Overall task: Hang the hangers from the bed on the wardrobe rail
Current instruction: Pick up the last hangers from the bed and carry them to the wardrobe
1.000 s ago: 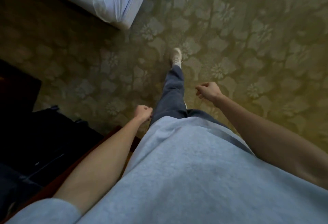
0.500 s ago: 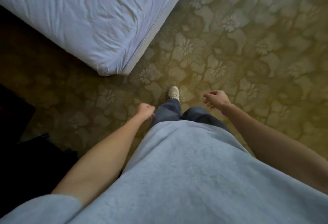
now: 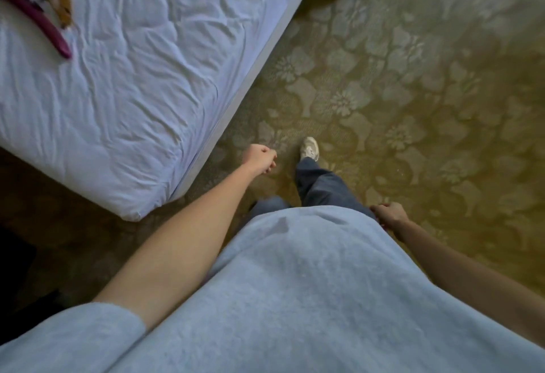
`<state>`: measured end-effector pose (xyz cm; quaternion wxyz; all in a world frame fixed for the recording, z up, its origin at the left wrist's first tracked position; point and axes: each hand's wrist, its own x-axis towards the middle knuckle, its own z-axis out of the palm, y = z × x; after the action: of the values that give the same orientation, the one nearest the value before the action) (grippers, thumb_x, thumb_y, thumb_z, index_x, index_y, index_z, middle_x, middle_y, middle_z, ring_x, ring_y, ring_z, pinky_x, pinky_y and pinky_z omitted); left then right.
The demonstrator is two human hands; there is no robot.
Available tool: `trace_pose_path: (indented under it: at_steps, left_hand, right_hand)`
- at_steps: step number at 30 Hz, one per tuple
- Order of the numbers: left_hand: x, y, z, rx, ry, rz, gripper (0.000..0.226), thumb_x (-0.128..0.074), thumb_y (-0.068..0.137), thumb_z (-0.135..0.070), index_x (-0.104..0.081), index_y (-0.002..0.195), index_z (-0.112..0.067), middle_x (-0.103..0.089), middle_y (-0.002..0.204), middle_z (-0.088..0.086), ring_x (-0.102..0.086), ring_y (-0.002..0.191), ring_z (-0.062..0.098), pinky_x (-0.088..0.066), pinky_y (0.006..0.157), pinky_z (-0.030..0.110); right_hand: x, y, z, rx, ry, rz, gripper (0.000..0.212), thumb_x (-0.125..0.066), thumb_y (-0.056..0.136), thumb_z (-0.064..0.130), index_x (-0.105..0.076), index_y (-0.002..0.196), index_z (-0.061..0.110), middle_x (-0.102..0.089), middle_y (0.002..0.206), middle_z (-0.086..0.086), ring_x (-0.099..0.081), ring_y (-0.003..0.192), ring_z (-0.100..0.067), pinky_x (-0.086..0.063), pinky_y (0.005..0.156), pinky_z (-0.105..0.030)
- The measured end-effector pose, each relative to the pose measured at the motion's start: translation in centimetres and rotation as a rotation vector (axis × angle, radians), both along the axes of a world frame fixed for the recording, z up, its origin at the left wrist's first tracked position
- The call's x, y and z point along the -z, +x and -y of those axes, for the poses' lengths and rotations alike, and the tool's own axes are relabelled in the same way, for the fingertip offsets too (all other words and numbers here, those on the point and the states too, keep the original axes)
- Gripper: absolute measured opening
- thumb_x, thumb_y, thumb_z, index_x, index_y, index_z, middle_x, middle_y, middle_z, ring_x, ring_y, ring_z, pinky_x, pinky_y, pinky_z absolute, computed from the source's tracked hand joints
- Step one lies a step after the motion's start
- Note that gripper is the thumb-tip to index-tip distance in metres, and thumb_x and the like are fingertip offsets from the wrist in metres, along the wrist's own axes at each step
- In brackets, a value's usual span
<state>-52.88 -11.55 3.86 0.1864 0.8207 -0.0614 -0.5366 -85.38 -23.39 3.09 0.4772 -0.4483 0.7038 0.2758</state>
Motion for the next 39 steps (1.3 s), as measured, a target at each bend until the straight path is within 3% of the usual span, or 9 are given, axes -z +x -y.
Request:
trace_pose_path:
  at_steps: [5,8,12,16,23,27,29,34,39]
  left_hand:
    - [-0.6,2.6,1.4,-0.106,0.144,0.006,0.019,-0.058,0.096,-0.015,-0.072,0.084,-0.008,-0.067,0.069,0.004,-0.056,0.053,0.013,-0.042,0.045,0.022]
    - [-0.8,3.8,0.7,-0.215,0.233,-0.002,0.017,-0.059,0.095,-0.013,-0.072,0.087,-0.006,-0.064,0.067,0.004,-0.054,0.051,0.013,-0.041,0.040,0.018]
    - [-0.1,5.6,0.3,-0.314,0.305,-0.034,0.026,-0.056,0.098,-0.018,-0.075,0.094,-0.001,-0.067,0.072,0.006,-0.053,0.048,0.013,-0.039,0.039,0.018]
    - [1.3,7.8,2.6,-0.455,0.329,-0.047,0.022,-0.057,0.099,-0.014,-0.073,0.093,0.000,-0.065,0.067,0.005,-0.054,0.050,0.014,-0.040,0.042,0.020]
    - [2.9,15.4,12.4,-0.574,0.273,-0.120,0.024,-0.053,0.101,-0.014,-0.071,0.092,0.000,-0.066,0.076,0.011,-0.056,0.057,0.017,-0.046,0.052,0.026]
    - [2.1,21.3,20.4,-0.659,0.163,-0.118,0.023,-0.053,0.098,-0.011,-0.067,0.082,-0.003,-0.064,0.070,0.012,-0.054,0.053,0.020,-0.044,0.046,0.021]
    - [1.8,24.1,23.7,-0.661,0.114,-0.088,0.024,-0.056,0.095,-0.013,-0.069,0.077,-0.005,-0.066,0.068,0.010,-0.055,0.051,0.020,-0.046,0.050,0.024]
    - [0.7,29.6,29.6,-0.732,0.013,-0.077,0.027,-0.056,0.095,-0.018,-0.073,0.084,0.000,-0.071,0.071,0.009,-0.059,0.055,0.017,-0.048,0.057,0.027]
    - [0.9,31.5,31.6,-0.843,0.037,-0.090,0.026,-0.057,0.095,-0.017,-0.069,0.073,-0.009,-0.069,0.065,0.003,-0.059,0.051,0.012,-0.047,0.055,0.025]
  right_hand:
    - [0.4,9.2,11.3,-0.095,-0.033,0.110,0.020,-0.059,0.096,0.018,-0.070,0.096,0.001,-0.070,0.082,-0.012,-0.058,0.062,-0.021,-0.051,0.058,-0.031]
    - [-0.2,17.3,16.5,-0.191,-0.055,0.234,0.020,-0.060,0.097,0.019,-0.069,0.103,0.003,-0.069,0.079,-0.008,-0.059,0.061,-0.018,-0.052,0.057,-0.030]
    - [-1.0,28.0,21.6,-0.328,-0.060,0.355,0.015,-0.059,0.096,0.020,-0.068,0.091,0.009,-0.069,0.080,-0.007,-0.059,0.062,-0.016,-0.052,0.057,-0.028]
    - [-0.7,37.1,25.8,-0.493,-0.042,0.416,0.020,-0.058,0.095,0.021,-0.072,0.096,0.007,-0.070,0.077,-0.005,-0.062,0.062,-0.016,-0.052,0.055,-0.026]
    - [0.1,47.3,34.6,-0.628,-0.030,0.335,0.023,-0.059,0.095,0.019,-0.074,0.098,0.002,-0.070,0.075,-0.006,-0.060,0.057,-0.017,-0.051,0.052,-0.025]
    - [-0.3,50.2,40.9,-0.697,-0.050,0.260,0.024,-0.059,0.097,0.021,-0.073,0.106,0.005,-0.071,0.079,-0.007,-0.061,0.060,-0.018,-0.050,0.052,-0.025]
    - [-0.6,51.2,43.7,-0.721,-0.063,0.217,0.024,-0.058,0.098,0.022,-0.071,0.109,0.005,-0.072,0.084,-0.008,-0.062,0.063,-0.018,-0.048,0.052,-0.025]
    - [-0.5,55.7,48.1,-0.834,-0.035,0.155,0.022,-0.058,0.097,0.018,-0.071,0.106,0.003,-0.072,0.083,-0.011,-0.061,0.063,-0.020,-0.048,0.051,-0.026]
    - [1.0,61.3,49.2,-0.989,0.033,0.148,0.024,-0.060,0.093,0.015,-0.074,0.094,-0.005,-0.070,0.072,-0.012,-0.061,0.057,-0.021,-0.050,0.052,-0.028]
